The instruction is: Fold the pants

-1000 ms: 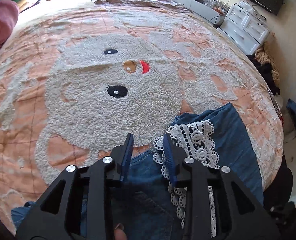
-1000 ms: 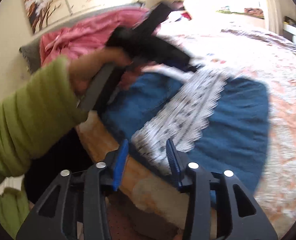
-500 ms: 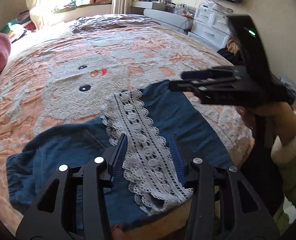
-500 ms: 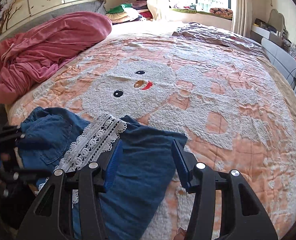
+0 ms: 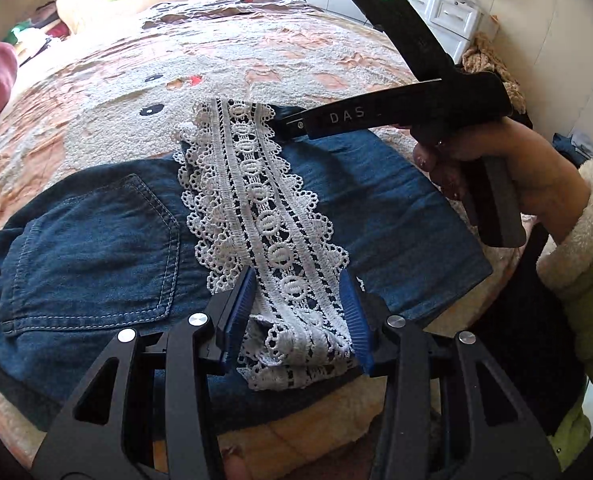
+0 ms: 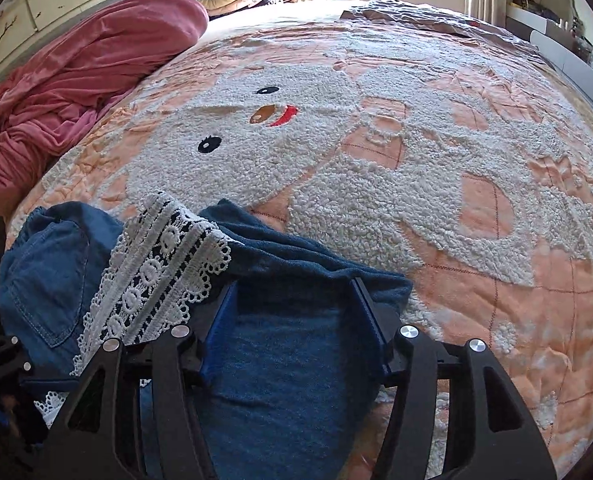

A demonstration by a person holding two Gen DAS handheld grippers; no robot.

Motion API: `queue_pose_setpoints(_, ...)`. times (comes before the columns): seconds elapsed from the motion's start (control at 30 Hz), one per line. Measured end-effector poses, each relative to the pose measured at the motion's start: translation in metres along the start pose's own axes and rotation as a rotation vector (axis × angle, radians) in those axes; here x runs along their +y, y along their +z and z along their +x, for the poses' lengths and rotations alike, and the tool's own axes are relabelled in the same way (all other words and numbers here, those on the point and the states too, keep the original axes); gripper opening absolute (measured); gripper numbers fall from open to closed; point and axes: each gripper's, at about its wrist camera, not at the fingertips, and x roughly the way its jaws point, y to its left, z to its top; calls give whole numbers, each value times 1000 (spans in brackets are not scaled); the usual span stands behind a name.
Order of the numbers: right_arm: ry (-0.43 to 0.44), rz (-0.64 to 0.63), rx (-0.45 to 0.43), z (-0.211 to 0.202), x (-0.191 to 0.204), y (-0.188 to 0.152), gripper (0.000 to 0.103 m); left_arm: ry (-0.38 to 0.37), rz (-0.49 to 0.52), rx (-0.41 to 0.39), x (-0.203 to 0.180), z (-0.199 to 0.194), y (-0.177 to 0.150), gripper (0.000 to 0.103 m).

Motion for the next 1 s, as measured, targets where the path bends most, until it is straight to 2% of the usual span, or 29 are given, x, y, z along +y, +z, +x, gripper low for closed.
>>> queue_pose_setpoints(0.07, 37, 35, -27, -10, -2, 1, 64, 2, -13, -10, 2, -6, -1, 38)
queue_pose_setpoints(0.1, 53, 45, -39, -15, -2, 1, 65, 5, -21, -17, 2, -10, -2, 45)
queue_pose_setpoints(0.17, 51, 47, -49, -22, -2, 0, 67, 17, -47, -29, 5, -16, -4, 51)
queue_pose_setpoints(0.27, 23, 30, -62, -27, 2, -4, 68, 23, -82, -42, 9, -28, -9, 52)
queue_pose_setpoints(0.33, 37, 32, -68, -29, 4, -5, 69, 32, -101, -55, 11, -36, -12, 56)
queue_pose_setpoints(0.5, 65, -9, -130, -44, 20, -6, 81, 64, -156, -87, 19, -57, -21, 70)
queue_pose_setpoints(0.6, 85, -31, -153, -50, 30, -5, 82, 85, -184, -95, 25, -70, -25, 75)
queue_pose_setpoints(0.73, 124, -59, -177, -59, 46, -2, 91, 116, -229, -120, 39, -89, -32, 80)
queue_pose_setpoints(0.8, 135, -74, -177, -63, 57, 1, 93, 128, -253, -132, 46, -97, -35, 85)
queue_pose_setpoints(1.0, 162, -173, -129, -59, 99, 15, 95, 173, -343, -144, 74, -113, -44, 90)
